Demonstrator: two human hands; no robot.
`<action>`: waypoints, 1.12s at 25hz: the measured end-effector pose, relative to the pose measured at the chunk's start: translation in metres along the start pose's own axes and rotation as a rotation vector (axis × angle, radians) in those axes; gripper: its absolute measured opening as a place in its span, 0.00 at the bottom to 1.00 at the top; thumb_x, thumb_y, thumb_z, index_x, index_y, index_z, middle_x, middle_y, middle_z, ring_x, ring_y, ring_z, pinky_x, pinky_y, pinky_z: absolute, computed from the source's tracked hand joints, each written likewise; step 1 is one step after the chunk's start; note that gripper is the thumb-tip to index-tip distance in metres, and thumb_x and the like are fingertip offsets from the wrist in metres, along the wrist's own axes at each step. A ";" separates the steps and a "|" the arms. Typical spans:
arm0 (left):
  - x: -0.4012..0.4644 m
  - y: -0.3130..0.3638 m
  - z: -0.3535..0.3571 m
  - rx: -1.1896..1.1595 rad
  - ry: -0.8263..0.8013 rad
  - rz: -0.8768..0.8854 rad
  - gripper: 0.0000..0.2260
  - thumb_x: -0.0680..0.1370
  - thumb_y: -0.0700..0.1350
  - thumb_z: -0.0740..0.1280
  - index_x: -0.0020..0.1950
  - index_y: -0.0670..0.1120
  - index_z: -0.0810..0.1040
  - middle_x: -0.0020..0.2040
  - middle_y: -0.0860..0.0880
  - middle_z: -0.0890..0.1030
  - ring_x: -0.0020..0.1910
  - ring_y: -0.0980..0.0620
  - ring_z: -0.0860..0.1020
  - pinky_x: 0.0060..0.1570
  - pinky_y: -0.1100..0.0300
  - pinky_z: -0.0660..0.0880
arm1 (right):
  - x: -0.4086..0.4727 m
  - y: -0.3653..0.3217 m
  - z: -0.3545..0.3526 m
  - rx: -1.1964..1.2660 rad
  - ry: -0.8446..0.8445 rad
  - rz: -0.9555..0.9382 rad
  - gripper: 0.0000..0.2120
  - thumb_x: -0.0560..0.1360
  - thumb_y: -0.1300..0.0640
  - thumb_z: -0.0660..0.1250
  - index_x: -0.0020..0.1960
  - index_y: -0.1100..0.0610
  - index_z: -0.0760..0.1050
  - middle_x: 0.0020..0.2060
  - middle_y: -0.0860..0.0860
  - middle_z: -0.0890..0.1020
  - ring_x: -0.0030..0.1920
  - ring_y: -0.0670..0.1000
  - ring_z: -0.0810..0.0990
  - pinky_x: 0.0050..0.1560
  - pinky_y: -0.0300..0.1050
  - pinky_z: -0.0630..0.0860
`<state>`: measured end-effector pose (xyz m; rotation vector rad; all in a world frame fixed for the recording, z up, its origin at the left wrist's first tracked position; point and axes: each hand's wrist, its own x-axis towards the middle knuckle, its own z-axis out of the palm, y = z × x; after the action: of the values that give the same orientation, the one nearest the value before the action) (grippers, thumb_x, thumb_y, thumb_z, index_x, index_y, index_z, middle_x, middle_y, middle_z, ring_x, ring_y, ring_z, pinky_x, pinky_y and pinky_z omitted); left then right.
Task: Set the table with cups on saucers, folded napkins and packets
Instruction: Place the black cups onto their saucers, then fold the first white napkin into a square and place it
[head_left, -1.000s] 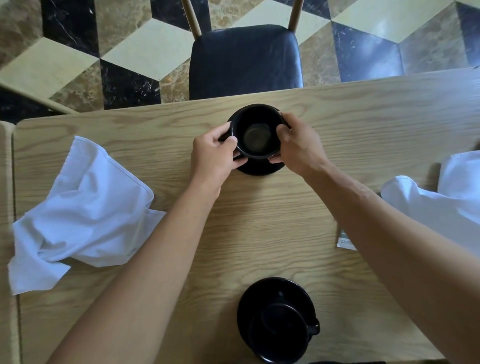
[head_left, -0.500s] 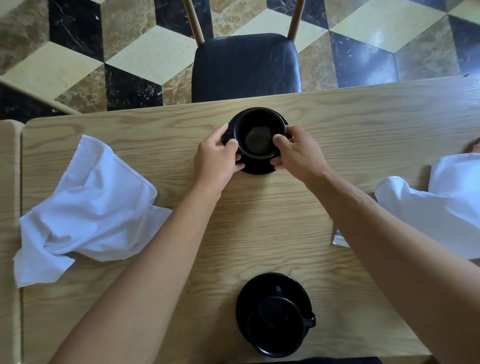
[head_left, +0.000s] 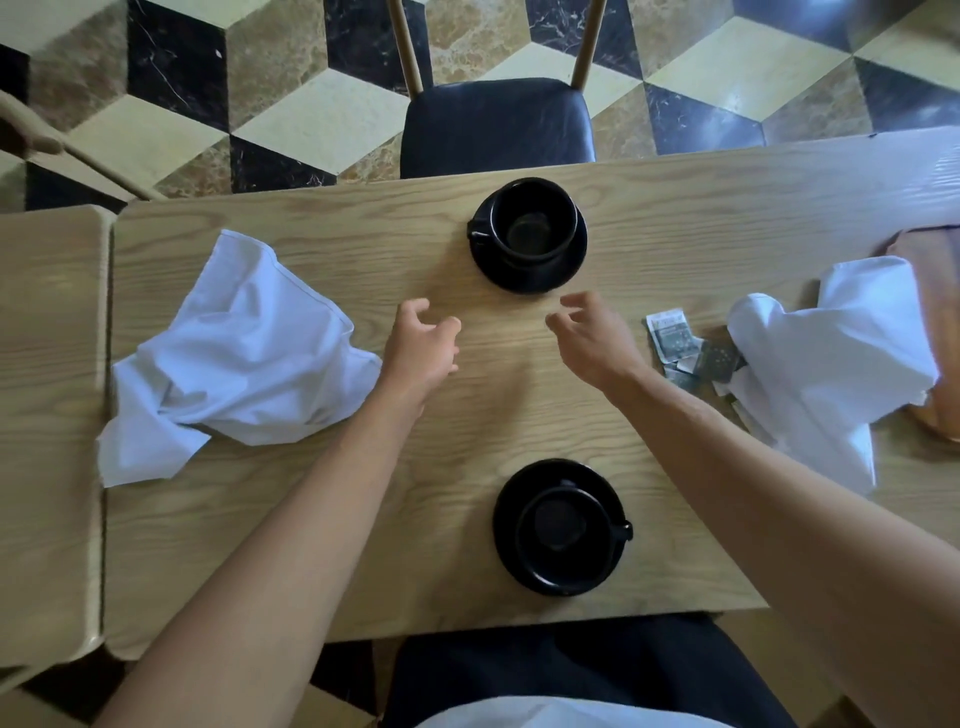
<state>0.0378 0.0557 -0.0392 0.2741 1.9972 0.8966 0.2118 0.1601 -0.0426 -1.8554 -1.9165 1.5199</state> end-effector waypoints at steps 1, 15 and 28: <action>-0.008 -0.007 -0.007 0.017 -0.010 -0.011 0.25 0.78 0.46 0.65 0.75 0.48 0.65 0.46 0.54 0.77 0.51 0.48 0.84 0.53 0.47 0.83 | -0.012 0.001 0.007 -0.049 -0.027 -0.021 0.22 0.79 0.51 0.64 0.71 0.57 0.71 0.61 0.55 0.81 0.59 0.54 0.80 0.58 0.48 0.77; -0.108 -0.079 -0.084 0.033 0.176 -0.048 0.22 0.66 0.51 0.65 0.59 0.48 0.76 0.53 0.48 0.80 0.45 0.47 0.81 0.49 0.47 0.81 | -0.095 -0.016 0.085 -0.268 -0.370 -0.273 0.18 0.79 0.54 0.64 0.69 0.55 0.73 0.59 0.53 0.82 0.57 0.54 0.80 0.58 0.48 0.78; -0.032 -0.094 -0.147 0.382 0.141 0.283 0.15 0.77 0.39 0.62 0.60 0.48 0.82 0.56 0.51 0.83 0.57 0.51 0.79 0.53 0.63 0.71 | -0.075 -0.066 0.179 -0.284 -0.175 -0.217 0.20 0.79 0.62 0.58 0.70 0.55 0.73 0.63 0.56 0.80 0.63 0.56 0.77 0.52 0.40 0.70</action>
<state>-0.0486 -0.0988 -0.0343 0.7409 2.2936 0.7131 0.0694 0.0128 -0.0488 -1.5816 -2.4348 1.4464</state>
